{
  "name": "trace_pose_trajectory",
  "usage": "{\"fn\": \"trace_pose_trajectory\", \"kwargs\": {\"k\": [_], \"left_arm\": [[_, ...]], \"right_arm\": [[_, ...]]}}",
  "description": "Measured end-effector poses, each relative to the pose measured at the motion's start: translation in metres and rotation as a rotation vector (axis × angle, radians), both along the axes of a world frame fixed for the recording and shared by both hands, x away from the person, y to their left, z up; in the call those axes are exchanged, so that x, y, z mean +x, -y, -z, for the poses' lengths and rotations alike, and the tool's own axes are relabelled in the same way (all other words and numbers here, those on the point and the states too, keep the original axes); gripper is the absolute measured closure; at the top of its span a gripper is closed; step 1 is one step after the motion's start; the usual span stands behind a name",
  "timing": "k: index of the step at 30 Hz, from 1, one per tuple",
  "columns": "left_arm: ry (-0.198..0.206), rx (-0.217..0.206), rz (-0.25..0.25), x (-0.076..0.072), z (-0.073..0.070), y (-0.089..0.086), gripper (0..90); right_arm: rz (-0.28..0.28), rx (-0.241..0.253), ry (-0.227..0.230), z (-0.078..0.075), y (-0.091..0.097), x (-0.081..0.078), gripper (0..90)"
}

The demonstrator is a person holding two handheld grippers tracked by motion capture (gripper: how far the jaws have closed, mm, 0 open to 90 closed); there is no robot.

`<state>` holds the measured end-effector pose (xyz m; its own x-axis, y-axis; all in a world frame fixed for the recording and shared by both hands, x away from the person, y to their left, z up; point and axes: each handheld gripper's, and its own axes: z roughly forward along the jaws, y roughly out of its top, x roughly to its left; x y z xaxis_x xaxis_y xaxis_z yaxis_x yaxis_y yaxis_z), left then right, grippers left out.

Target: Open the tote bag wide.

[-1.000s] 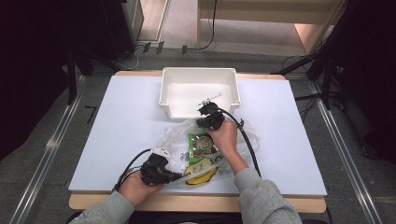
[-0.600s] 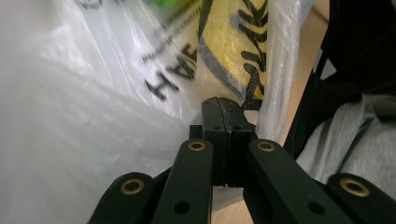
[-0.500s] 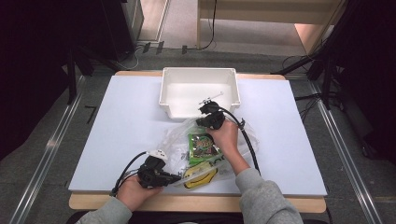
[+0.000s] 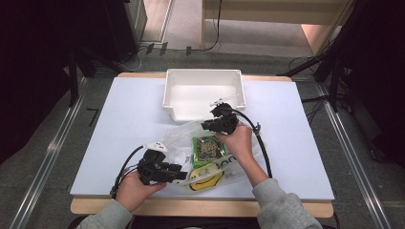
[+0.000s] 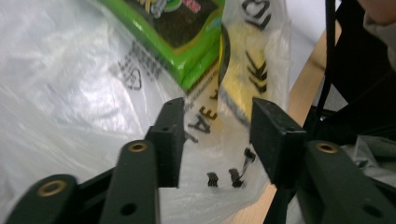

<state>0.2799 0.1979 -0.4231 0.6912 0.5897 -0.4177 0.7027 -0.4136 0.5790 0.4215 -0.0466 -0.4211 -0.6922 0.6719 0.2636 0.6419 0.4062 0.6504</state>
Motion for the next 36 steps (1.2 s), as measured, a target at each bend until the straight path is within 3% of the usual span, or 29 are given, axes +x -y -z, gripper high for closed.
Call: {"fn": "trace_pose_trajectory", "kwargs": {"k": [3, 7, 11, 21, 26, 30, 36], "left_arm": [[0.008, -0.004, -0.004, 0.004, -0.008, 0.001, 51.9], [0.011, -0.010, -0.006, 0.013, -0.018, 0.002, 50.2], [0.014, -0.020, -0.005, 0.021, -0.027, 0.004, 49.9], [0.042, 0.001, 0.014, 0.048, -0.041, 0.017, 51.3], [0.061, 0.029, 0.010, 0.064, -0.036, 0.027, 61.5], [0.092, 0.077, 0.002, 0.078, -0.027, 0.033, 74.8], [0.075, 0.099, 0.016, 0.093, -0.029, 0.046, 89.8]], "right_arm": [[-0.014, 0.008, 0.003, -0.003, 0.005, -0.006, 65.1], [-0.018, 0.014, 0.002, -0.005, 0.013, -0.014, 60.8], [-0.018, 0.013, 0.007, -0.006, 0.022, -0.022, 59.9], [-0.023, 0.006, 0.002, -0.006, 0.039, -0.040, 62.9], [-0.020, 0.009, -0.009, -0.003, 0.046, -0.045, 65.3], [-0.022, 0.006, -0.006, -0.001, 0.050, -0.050, 67.3], [-0.021, 0.016, -0.014, 0.000, 0.056, -0.055, 78.3]]}}
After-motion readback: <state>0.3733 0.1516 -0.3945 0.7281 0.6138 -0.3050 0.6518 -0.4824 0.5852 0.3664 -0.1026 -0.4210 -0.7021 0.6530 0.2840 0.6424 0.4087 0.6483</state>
